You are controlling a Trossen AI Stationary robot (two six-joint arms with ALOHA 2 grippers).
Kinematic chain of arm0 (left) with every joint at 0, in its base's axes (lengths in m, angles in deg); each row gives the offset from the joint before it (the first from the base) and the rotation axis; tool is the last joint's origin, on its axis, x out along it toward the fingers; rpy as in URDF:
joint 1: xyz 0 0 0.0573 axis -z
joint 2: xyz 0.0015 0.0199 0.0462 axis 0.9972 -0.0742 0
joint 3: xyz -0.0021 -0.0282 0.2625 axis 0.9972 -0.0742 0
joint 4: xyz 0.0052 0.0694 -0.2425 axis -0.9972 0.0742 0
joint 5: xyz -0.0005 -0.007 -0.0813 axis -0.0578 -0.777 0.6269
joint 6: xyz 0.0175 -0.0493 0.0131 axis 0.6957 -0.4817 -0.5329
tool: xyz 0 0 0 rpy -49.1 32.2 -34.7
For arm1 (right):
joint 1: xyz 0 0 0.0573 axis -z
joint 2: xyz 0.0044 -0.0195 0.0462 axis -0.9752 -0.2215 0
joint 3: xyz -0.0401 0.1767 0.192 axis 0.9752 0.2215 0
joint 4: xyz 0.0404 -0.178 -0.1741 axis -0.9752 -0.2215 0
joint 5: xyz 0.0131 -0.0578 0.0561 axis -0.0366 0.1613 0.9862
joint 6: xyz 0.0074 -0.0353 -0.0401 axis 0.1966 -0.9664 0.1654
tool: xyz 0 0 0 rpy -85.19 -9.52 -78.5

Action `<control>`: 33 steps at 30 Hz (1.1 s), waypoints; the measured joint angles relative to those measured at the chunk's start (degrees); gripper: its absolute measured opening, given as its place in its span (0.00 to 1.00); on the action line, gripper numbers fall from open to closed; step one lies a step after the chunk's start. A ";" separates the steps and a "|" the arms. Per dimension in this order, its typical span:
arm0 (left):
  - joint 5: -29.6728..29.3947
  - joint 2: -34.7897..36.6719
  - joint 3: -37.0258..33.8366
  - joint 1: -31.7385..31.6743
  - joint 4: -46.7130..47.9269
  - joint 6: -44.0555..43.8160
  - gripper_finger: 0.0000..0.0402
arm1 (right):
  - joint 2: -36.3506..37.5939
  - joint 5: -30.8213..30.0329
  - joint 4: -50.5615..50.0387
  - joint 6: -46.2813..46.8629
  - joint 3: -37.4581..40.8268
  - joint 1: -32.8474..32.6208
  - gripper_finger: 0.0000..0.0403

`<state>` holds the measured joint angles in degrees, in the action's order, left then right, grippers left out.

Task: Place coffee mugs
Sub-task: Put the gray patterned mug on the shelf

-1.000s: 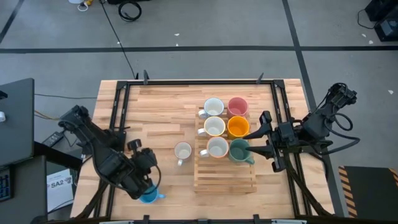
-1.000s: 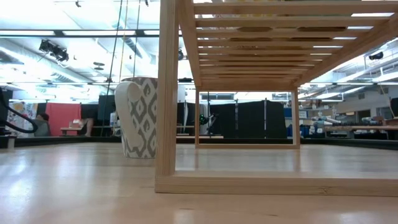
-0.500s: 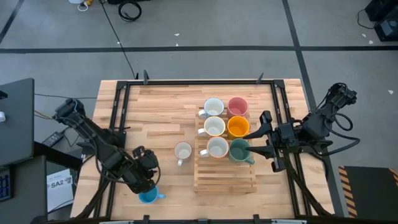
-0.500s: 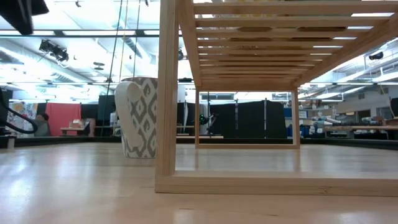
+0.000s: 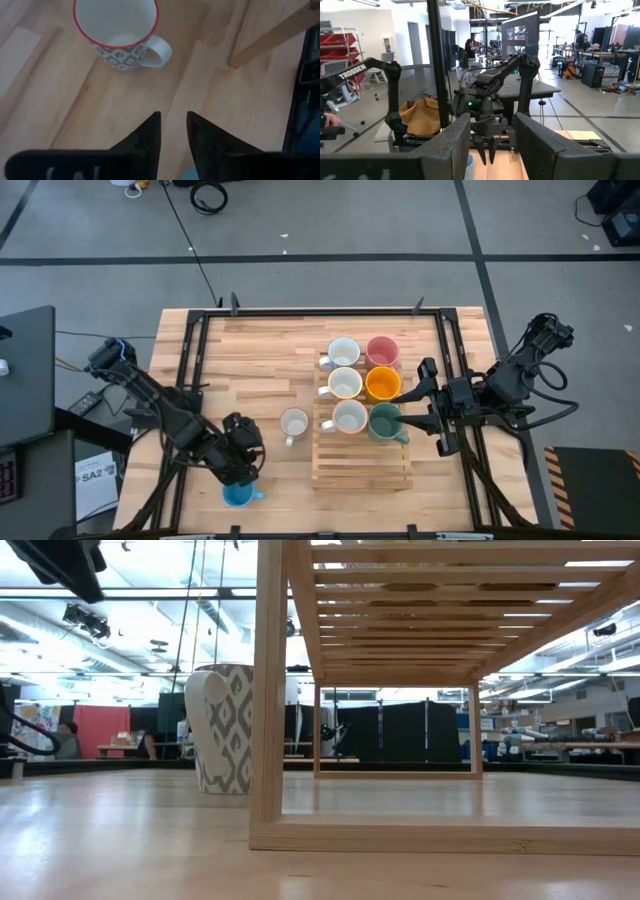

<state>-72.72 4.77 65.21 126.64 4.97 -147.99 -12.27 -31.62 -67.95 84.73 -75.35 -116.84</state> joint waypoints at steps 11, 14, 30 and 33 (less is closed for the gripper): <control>-8.54 -1.95 0.02 0.14 -1.65 -3.20 0.50 | 0.00 0.00 -0.04 0.02 0.00 0.00 0.40; -10.62 -3.86 0.02 0.14 -3.21 -3.48 0.52 | 0.00 0.00 -0.05 0.03 0.00 0.00 0.40; -17.14 -18.04 0.00 0.14 -10.89 -24.27 0.52 | 0.00 0.00 -0.07 0.07 0.00 0.00 0.40; -17.80 -19.11 0.02 0.08 -13.27 -23.88 0.52 | 0.00 0.00 -0.08 0.06 0.00 0.00 0.40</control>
<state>-90.52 -14.34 65.23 126.72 -8.30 -171.87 -12.27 -31.62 -68.04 84.80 -75.35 -116.84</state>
